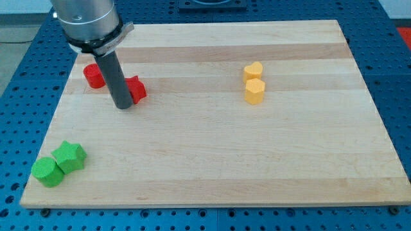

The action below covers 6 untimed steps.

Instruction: Place the red star horizontally to the left of the yellow blocks

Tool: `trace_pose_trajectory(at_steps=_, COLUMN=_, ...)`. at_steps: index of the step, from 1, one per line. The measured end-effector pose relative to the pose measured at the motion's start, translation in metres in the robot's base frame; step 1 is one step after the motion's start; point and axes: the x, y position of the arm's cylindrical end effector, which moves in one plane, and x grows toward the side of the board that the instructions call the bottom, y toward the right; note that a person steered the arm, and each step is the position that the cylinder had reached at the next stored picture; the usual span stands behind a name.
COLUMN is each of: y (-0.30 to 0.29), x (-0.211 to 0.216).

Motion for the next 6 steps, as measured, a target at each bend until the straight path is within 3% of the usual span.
trace_pose_trajectory(at_steps=3, y=-0.029, x=-0.029)
trace_pose_trajectory(at_steps=6, y=0.003, x=-0.052)
